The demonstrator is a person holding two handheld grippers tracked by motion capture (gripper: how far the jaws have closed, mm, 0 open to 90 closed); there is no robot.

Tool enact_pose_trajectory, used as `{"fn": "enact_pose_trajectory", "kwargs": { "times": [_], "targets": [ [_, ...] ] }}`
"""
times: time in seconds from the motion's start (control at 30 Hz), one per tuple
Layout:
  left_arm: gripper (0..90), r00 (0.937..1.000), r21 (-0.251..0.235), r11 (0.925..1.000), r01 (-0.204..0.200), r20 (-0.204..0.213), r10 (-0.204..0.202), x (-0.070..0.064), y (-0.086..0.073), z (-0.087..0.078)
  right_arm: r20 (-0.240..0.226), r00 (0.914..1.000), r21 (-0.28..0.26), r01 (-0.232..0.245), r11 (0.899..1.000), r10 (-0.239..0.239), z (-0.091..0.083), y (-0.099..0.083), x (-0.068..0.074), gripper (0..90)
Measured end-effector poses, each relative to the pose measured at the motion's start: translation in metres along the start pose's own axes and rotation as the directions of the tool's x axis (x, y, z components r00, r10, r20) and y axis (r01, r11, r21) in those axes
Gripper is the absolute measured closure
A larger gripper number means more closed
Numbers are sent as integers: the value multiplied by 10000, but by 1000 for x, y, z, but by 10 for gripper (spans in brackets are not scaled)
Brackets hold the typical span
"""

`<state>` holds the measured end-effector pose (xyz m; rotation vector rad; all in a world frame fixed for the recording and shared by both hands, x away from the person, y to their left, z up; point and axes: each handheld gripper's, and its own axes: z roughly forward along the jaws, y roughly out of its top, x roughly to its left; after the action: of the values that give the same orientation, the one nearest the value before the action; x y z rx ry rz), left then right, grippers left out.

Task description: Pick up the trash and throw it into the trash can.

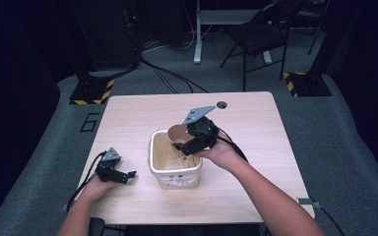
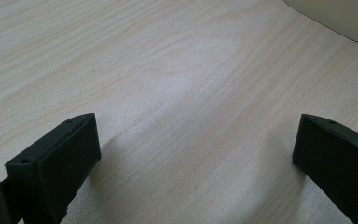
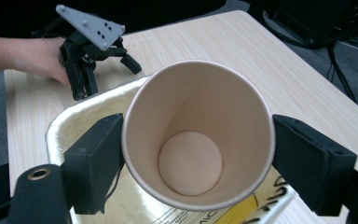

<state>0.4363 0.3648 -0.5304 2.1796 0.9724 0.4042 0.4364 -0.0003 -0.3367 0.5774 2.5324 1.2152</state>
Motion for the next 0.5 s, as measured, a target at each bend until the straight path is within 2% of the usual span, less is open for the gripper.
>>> {"fn": "enact_pose_trajectory", "kwargs": {
  "times": [0.4, 0.5],
  "targets": [
    [6, 10000, -2, 10000, 6, 1, -6, 0, 0, 0, -160, 9999, 333, 44, 9994, -39, 23, -10, 5, 187],
    [6, 10000, 0, 10000, 3, 1, -3, 0, 0, 0, -206, 9998, 391, -75, 9992, 83, 26, -12, 5, 187]
  ]
}}
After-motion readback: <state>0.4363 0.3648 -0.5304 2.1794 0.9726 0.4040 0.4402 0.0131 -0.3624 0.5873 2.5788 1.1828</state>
